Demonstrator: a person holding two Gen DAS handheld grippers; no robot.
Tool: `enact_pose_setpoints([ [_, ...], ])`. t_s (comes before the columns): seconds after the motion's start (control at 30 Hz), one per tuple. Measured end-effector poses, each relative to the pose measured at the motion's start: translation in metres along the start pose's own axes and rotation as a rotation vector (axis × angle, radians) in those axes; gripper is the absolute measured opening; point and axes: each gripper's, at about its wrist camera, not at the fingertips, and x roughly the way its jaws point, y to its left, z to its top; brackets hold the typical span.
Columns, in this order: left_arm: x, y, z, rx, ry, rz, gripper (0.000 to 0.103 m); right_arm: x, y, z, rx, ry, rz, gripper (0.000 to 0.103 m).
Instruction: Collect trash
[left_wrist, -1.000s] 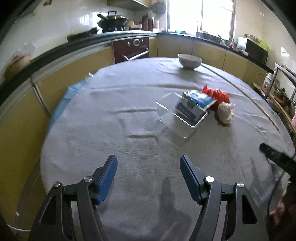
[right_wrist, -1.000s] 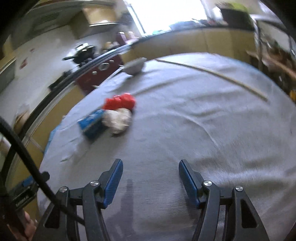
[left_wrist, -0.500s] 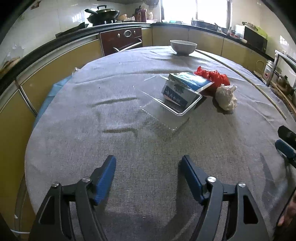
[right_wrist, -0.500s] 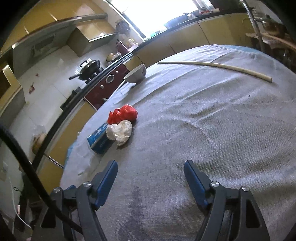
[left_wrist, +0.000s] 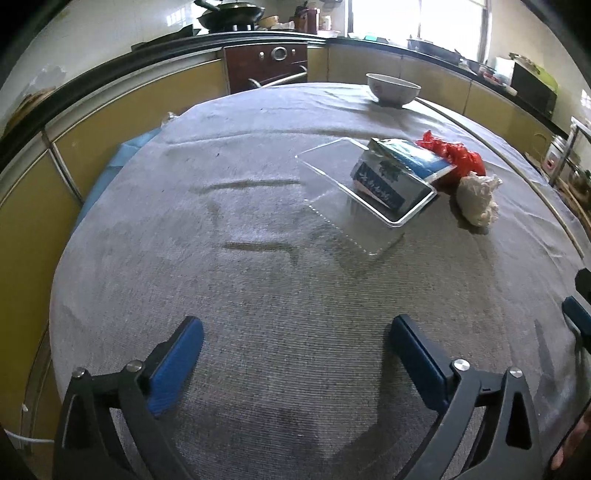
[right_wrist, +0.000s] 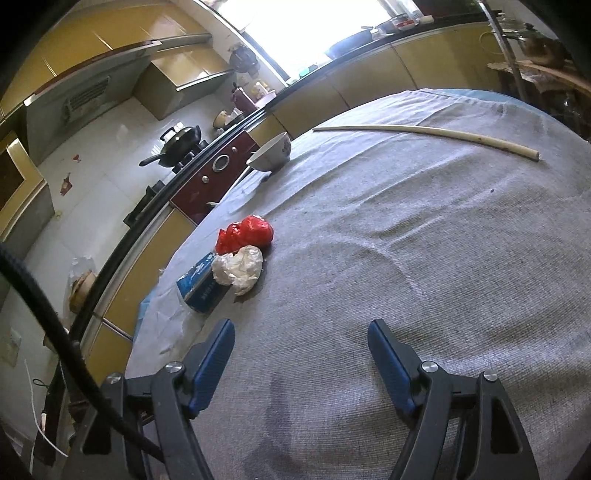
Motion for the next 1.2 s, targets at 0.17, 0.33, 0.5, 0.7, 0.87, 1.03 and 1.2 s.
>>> enact_pose_setpoints([
  [0.17, 0.0006, -0.0016, 0.0001, -0.004, -0.001, 0.013, 0.103, 0.0013, 0.0004, -0.0001, -0.002, 0.013, 0.020, 0.077],
  [0.33, 0.0009, -0.0011, 0.0003, -0.014, 0.001, 0.013, 0.103, 0.0030, 0.0013, 0.0000, -0.011, 0.025, 0.033, 0.078],
  [0.5, 0.0008, -0.0015, 0.0002, -0.024, 0.001, 0.019, 0.103, 0.0047, 0.0001, 0.0006, -0.010, 0.029, 0.047, 0.078],
  [0.7, 0.0007, -0.0014, 0.0002, -0.025, 0.002, 0.015, 0.103, 0.0049, 0.0002, 0.0006, -0.008, 0.027, 0.047, 0.078],
  [0.87, 0.0006, -0.0013, 0.0003, -0.026, 0.002, 0.013, 0.103, 0.0051, -0.0004, 0.0012, -0.002, 0.019, 0.036, 0.078],
  [1.03, 0.0008, -0.0012, 0.0003, -0.027, 0.002, 0.011, 0.103, 0.0051, -0.0004, 0.0016, -0.006, 0.019, 0.029, 0.078],
  [1.2, 0.0008, -0.0005, 0.0000, -0.030, 0.002, 0.005, 0.103, 0.0049, -0.0005, 0.0019, -0.007, 0.018, 0.027, 0.078],
])
